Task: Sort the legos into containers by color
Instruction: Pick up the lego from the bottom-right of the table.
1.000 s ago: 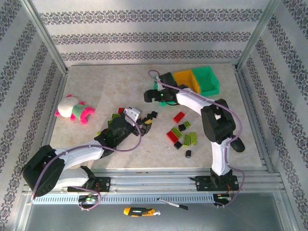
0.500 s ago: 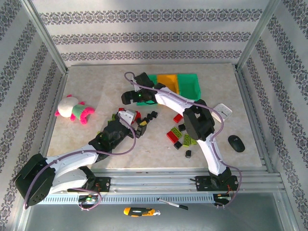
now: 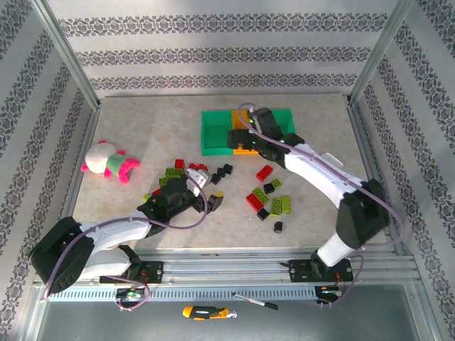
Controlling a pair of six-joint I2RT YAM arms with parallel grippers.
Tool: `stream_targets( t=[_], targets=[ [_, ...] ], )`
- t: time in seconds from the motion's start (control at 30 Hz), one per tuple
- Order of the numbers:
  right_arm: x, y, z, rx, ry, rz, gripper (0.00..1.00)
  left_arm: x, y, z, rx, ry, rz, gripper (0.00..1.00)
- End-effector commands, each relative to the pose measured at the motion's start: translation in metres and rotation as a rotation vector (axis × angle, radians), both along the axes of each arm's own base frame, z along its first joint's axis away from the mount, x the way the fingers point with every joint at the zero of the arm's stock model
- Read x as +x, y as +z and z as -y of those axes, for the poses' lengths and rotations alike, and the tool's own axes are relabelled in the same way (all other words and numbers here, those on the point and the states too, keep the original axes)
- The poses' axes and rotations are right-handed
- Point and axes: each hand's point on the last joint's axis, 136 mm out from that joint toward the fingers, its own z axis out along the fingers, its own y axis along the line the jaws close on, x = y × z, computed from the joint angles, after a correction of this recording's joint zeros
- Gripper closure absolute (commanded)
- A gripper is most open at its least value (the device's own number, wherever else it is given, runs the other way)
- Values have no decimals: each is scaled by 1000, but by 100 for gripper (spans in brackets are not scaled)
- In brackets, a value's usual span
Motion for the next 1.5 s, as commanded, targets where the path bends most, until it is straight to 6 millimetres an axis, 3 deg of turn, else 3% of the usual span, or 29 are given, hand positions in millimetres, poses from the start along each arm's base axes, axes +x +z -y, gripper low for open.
stream_targets(
  t=[0.0, 0.17, 0.3, 0.4, 0.6, 0.8, 1.1, 1.27, 1.47],
  targets=[
    [-29, -28, 58, -169, -145, -45, 2, -1, 23, 28, -50, -140, 57, 0],
    [-88, -65, 99, -131, -183, -226, 5, -12, 23, 46, -95, -242, 22, 1],
    [-135, -90, 112, -118, -186, -382, 11, -25, 18, 48, -91, -286, -2, 1],
    [-158, -113, 120, -138, -198, -475, 21, -24, 14, 46, -65, -285, 1, 1],
    [-153, -135, 120, -158, -207, -562, 40, -20, 17, 52, -63, -299, 14, 1],
    [-151, -159, 130, -163, -255, -644, 42, -21, 13, 50, -75, -283, 0, 1],
    [-152, -180, 134, -146, -269, -700, 39, -20, 9, 50, -82, -270, -10, 1],
    [-153, -181, 131, -129, -267, -708, 39, -19, 7, 51, -86, -270, -16, 1],
    [-155, -181, 135, -135, -278, -708, 58, -18, 6, 54, -97, -277, -22, 1]
  ],
)
